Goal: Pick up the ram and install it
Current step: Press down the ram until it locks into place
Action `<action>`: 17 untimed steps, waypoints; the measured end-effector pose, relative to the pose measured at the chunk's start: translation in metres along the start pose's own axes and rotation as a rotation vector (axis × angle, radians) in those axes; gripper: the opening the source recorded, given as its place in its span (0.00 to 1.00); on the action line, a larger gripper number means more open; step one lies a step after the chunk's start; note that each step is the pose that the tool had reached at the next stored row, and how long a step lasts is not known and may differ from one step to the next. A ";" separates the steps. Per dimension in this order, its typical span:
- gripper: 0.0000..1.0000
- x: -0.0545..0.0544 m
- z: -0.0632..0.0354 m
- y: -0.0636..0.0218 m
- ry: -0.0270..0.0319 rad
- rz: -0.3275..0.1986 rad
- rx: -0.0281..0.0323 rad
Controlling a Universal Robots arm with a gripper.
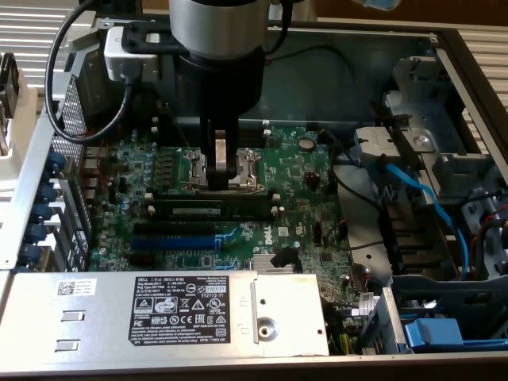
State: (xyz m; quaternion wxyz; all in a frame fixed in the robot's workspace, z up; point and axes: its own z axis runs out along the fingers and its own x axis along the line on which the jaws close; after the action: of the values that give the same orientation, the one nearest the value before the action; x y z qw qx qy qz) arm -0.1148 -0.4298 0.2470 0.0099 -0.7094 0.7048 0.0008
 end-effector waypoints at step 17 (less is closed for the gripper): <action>0.10 0.000 0.0000 0.0000 0.0030 0.232 0.0035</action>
State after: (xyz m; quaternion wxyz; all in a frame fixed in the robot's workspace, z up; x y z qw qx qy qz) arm -0.1149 -0.4298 0.2470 0.0100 -0.6229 0.7822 -0.0003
